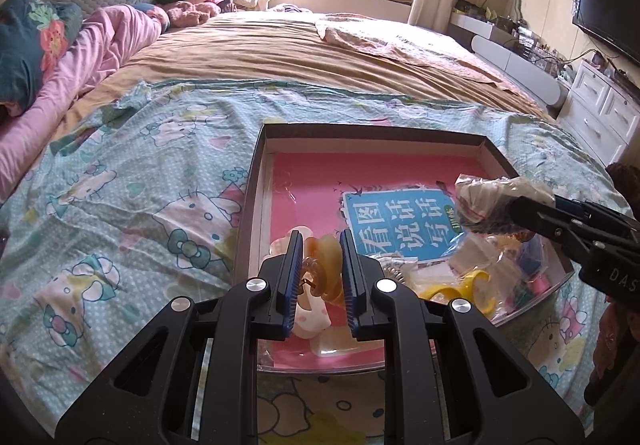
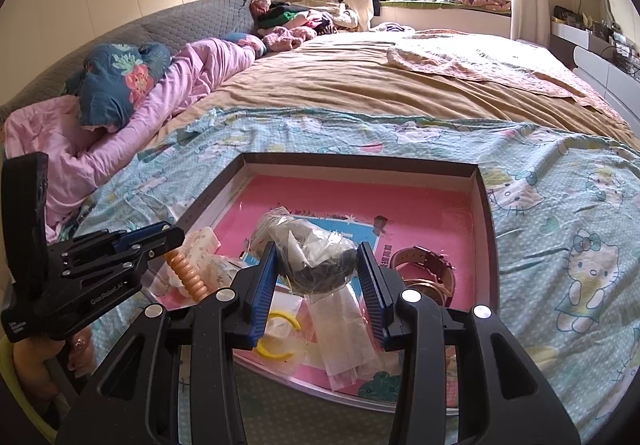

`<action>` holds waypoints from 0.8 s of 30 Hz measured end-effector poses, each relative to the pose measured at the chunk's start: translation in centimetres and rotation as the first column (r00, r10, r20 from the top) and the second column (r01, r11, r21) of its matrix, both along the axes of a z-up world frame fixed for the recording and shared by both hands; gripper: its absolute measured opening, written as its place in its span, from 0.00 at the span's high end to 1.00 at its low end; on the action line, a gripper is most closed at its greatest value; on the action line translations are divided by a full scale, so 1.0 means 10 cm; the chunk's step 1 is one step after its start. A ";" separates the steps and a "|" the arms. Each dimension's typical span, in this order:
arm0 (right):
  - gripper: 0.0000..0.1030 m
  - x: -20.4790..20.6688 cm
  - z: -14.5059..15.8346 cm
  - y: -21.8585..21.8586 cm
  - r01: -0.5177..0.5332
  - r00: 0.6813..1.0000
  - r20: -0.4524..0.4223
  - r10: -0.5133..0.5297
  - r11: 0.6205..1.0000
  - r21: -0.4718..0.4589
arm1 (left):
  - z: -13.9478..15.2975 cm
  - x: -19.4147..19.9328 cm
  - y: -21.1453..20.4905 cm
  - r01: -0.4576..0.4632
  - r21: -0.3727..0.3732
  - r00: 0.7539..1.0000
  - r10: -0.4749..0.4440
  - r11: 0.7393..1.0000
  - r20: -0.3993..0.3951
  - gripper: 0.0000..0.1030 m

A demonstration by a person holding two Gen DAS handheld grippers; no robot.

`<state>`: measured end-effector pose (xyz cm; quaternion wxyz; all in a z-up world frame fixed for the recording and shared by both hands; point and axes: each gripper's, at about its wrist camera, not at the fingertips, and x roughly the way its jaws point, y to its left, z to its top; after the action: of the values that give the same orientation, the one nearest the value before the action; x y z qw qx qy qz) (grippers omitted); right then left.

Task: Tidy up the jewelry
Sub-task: 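Carry both items into the tray and open both tools to release them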

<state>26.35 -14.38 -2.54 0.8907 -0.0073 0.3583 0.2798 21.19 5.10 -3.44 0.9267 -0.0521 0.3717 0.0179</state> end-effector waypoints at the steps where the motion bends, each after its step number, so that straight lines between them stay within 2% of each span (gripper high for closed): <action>1: 0.63 0.01 -0.02 0.01 -0.002 1.000 -0.005 0.002 1.000 -0.001 | -0.01 0.01 0.00 0.003 0.000 1.000 -0.003 1.000 -0.003 0.88; 15: 0.61 0.05 -0.29 0.15 0.012 0.996 -0.093 -0.016 0.999 -0.046 | -0.11 0.03 -0.01 0.024 -0.006 0.999 -0.024 1.000 -0.035 0.88; 22: 0.59 0.02 -0.26 0.12 0.024 0.995 -0.100 -0.027 0.999 -0.028 | -0.13 0.05 0.03 0.025 -0.033 0.999 -0.027 0.999 -0.042 0.88; 24: 0.54 -0.01 -0.23 0.10 0.030 0.996 -0.087 -0.032 0.999 -0.026 | -0.13 0.05 0.03 0.027 -0.038 0.999 -0.029 0.999 -0.044 0.88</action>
<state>26.27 -13.33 -4.79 0.8783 -0.0006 0.4003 0.2614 21.73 5.44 -4.70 0.9172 -0.0637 0.3932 -0.0009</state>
